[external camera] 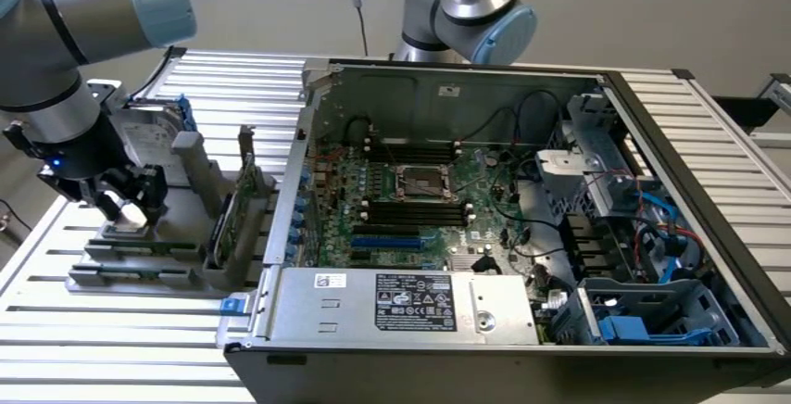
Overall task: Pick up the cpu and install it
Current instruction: 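Pick up the cpu and move it towards the insertion slot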
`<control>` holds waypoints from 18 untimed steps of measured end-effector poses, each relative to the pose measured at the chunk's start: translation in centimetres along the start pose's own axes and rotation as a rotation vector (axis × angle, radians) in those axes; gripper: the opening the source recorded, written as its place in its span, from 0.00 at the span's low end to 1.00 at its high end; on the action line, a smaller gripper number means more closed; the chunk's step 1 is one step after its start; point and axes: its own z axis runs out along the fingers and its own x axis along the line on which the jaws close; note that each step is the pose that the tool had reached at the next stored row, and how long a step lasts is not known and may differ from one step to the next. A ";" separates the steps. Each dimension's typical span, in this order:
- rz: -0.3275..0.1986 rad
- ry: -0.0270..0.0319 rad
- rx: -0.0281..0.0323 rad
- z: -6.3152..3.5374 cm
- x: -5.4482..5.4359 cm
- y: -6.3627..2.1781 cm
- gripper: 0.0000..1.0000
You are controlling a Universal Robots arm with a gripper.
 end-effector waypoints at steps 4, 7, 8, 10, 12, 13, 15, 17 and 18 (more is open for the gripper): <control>-0.005 0.0003 0.0000 0.01 0.0 0.00 0.62; -0.007 0.0009 0.0001 0.01 0.0 0.00 0.62; -0.008 0.0013 0.0001 0.01 0.0 -0.01 0.62; -0.008 0.0020 0.0001 0.01 0.0 -0.01 0.62; -0.009 0.0028 0.0001 0.00 0.0 -0.01 0.62; -0.009 0.0032 0.0001 0.00 0.0 -0.01 0.62; -0.009 0.0042 0.0001 -0.02 0.0 -0.01 0.62; -0.010 0.0050 0.0001 -0.02 0.0 -0.01 0.62; -0.010 0.0051 0.0002 -0.03 0.0 -0.02 0.62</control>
